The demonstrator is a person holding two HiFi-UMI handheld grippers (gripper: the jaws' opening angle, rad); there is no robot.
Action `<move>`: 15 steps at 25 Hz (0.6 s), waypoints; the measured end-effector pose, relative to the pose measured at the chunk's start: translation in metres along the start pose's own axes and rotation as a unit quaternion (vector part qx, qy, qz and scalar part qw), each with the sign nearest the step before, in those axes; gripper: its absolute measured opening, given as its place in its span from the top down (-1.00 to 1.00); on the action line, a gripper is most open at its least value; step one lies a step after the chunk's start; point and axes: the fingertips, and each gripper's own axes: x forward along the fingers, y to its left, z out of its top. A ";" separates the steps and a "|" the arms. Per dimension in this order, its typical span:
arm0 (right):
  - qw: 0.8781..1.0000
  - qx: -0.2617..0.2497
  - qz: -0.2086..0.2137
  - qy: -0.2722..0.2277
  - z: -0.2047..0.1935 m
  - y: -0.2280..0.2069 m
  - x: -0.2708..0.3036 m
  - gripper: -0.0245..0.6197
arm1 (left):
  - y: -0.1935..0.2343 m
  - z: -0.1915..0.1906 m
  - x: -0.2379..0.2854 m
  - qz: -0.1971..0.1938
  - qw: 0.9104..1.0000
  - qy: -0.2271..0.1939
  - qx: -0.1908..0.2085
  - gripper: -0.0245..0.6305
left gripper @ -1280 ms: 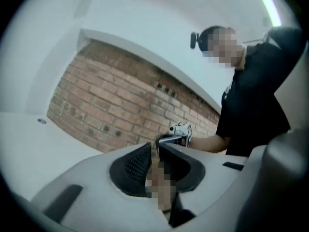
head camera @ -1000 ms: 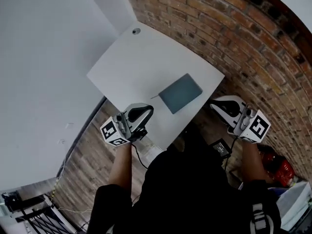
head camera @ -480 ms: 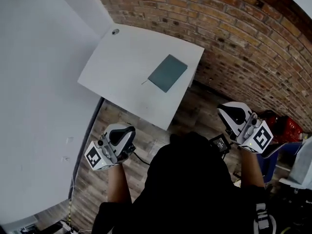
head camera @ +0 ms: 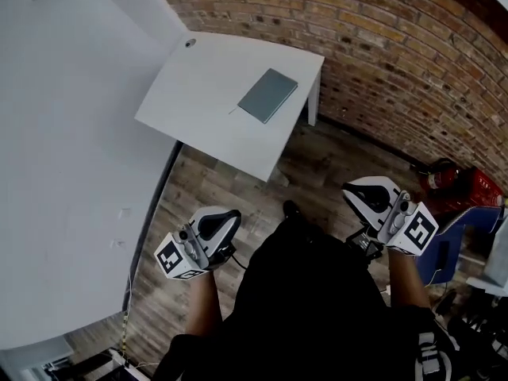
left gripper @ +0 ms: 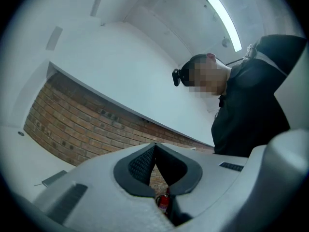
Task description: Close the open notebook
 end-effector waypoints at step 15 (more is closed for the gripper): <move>0.993 0.069 0.018 0.090 -0.076 0.115 -0.075 0.90 | -0.136 -0.123 0.023 -0.071 0.963 0.261 0.006 0.87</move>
